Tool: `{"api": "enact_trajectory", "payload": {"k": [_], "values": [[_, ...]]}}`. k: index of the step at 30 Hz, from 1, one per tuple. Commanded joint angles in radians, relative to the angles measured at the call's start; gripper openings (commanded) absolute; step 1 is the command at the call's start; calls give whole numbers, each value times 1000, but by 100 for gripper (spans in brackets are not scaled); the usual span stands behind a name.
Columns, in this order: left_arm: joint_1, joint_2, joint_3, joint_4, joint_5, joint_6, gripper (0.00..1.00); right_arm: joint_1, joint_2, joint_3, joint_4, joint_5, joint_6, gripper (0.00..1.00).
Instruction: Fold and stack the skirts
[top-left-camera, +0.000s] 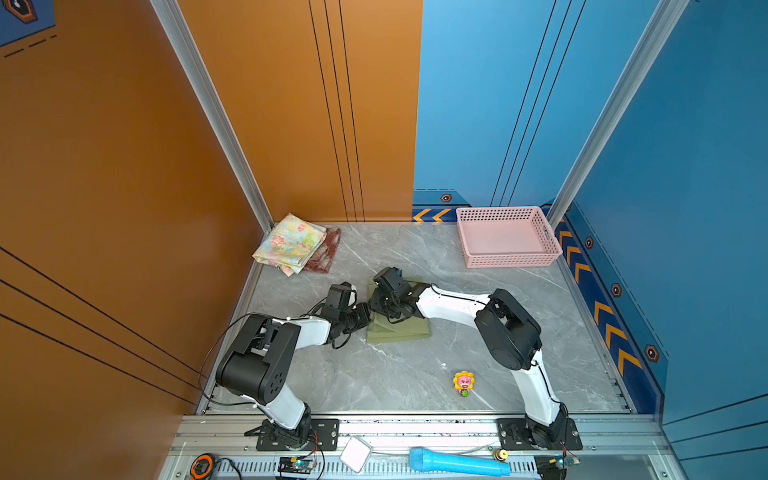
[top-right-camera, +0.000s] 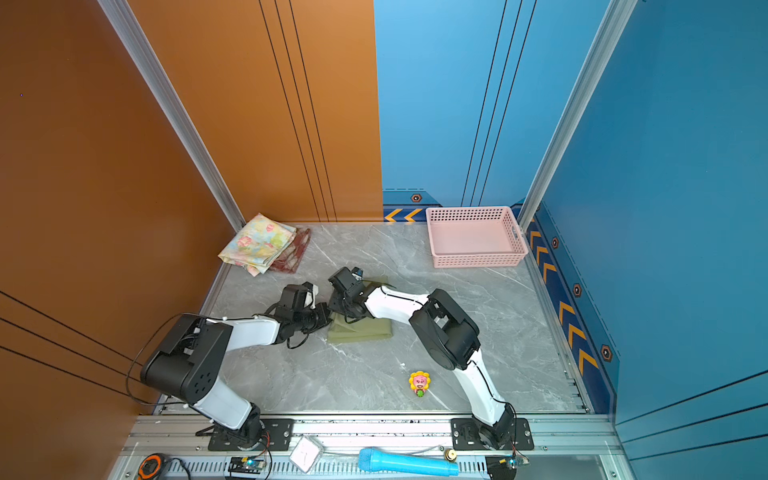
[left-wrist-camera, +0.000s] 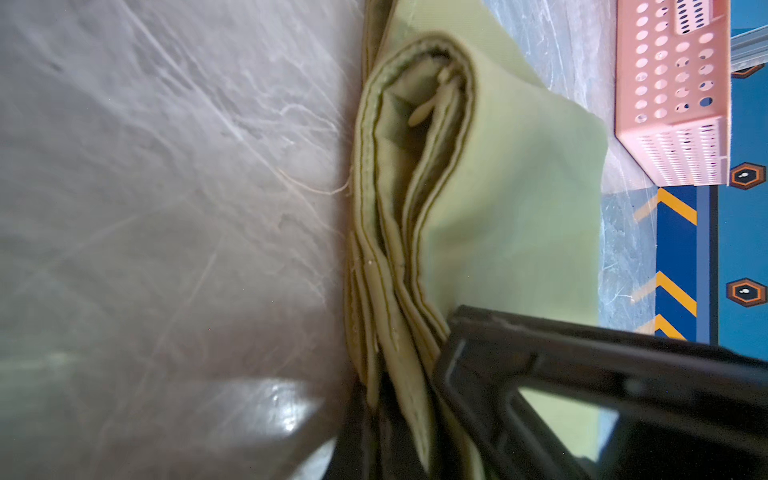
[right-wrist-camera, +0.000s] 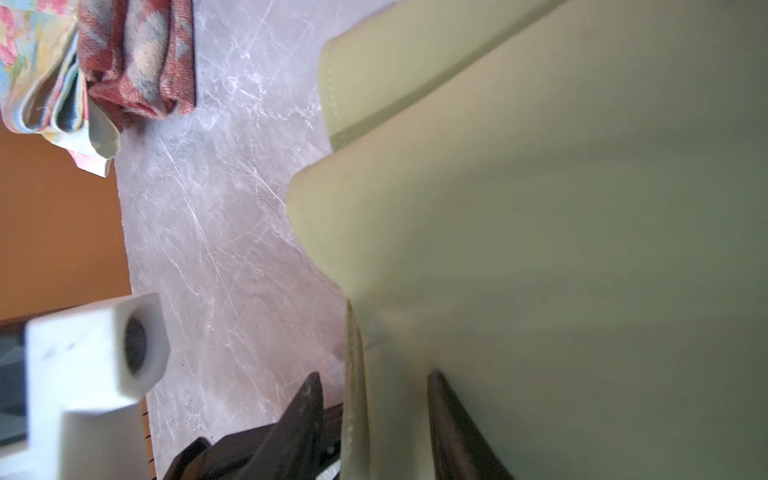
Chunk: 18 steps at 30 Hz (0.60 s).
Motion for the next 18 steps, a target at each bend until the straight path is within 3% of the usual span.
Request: {"api": "enact_trajectory", "payload": {"k": [1, 5, 13, 18], "values": [[22, -19, -37, -160, -26, 16, 0, -20, -22, -28, 42, -17, 18, 45], [54, -74, -37, -222, -32, 38, 8, -53, -62, -57, 56, -10, 6, 46], [91, -211, -36, -297, -85, 19, 56, -114, -166, -140, 59, 35, -97, 48], [84, -286, 9, -371, -125, 26, 57, -142, -229, -165, 13, 48, -194, 49]]}}
